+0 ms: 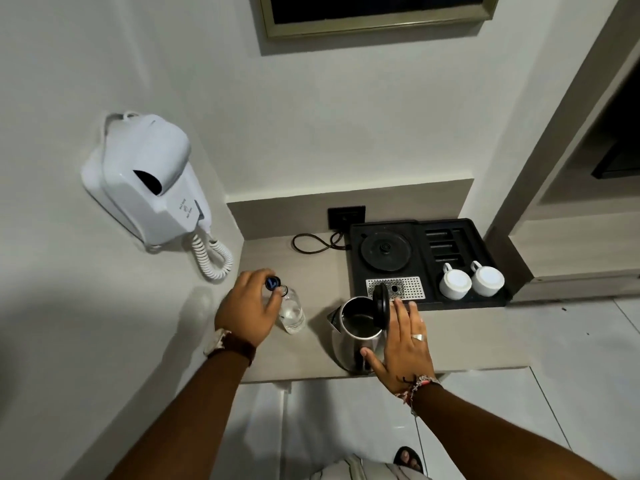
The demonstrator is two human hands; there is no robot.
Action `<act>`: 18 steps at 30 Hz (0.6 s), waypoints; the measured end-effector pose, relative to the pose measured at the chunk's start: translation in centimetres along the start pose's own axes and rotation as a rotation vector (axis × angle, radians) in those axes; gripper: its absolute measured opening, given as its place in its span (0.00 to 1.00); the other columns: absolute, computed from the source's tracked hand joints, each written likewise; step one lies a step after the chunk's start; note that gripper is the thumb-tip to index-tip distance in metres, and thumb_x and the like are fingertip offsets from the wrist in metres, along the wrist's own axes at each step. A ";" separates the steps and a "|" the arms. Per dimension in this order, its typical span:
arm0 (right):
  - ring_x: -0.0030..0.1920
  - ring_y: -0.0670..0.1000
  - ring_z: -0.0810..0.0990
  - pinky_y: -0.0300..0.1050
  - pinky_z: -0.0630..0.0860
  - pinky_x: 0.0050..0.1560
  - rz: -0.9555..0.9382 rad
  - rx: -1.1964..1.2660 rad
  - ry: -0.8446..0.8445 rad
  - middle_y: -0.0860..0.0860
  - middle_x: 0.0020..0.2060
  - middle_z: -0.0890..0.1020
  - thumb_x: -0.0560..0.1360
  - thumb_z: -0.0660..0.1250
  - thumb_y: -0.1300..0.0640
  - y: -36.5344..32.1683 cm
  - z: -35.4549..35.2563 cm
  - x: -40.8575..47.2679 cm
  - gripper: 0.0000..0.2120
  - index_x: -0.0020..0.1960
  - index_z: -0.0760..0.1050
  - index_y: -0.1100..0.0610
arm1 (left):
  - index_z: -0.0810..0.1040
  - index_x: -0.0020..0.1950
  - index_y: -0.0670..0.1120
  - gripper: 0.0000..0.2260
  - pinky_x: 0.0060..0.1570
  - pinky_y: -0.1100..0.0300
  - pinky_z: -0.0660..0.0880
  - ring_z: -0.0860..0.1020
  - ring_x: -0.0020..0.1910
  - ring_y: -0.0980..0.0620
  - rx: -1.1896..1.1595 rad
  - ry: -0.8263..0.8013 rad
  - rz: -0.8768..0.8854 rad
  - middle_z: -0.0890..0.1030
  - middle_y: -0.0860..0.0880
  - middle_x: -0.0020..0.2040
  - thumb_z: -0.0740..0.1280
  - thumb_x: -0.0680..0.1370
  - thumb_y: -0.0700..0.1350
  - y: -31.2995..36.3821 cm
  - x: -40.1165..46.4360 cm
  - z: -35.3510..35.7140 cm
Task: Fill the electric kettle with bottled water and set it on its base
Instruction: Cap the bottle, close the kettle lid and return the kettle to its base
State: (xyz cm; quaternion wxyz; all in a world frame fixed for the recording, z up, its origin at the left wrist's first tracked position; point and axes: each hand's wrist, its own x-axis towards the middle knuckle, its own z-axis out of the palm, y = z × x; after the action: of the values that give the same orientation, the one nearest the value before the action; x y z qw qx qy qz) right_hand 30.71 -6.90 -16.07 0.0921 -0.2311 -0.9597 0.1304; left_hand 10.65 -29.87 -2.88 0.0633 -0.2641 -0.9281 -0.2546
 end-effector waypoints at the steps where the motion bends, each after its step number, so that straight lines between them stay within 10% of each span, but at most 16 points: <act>1: 0.82 0.66 0.54 0.65 0.62 0.78 -0.001 0.001 -0.005 0.61 0.81 0.58 0.75 0.56 0.28 0.0 -0.1 0.0 0.51 0.83 0.44 0.60 | 0.78 0.63 0.53 0.13 0.43 0.57 0.72 0.80 0.48 0.46 0.025 -0.037 -0.004 0.79 0.50 0.59 0.70 0.78 0.52 -0.1 1.0 -0.3; 18: 0.80 0.64 0.60 0.63 0.65 0.78 -0.023 -0.006 -0.019 0.59 0.79 0.65 0.75 0.60 0.31 0.4 -1.6 -0.1 0.47 0.82 0.56 0.61 | 0.82 0.59 0.56 0.12 0.51 0.56 0.77 0.82 0.52 0.47 0.204 -0.426 -0.087 0.85 0.50 0.56 0.72 0.76 0.46 -0.4 5.5 1.3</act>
State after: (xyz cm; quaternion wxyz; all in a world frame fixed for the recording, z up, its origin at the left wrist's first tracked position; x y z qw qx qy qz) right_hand 31.33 -6.27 -14.68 0.0838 -0.2192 -0.9636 0.1285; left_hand 5.81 -26.99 -2.75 -0.1186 -0.2638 -0.9520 -0.1004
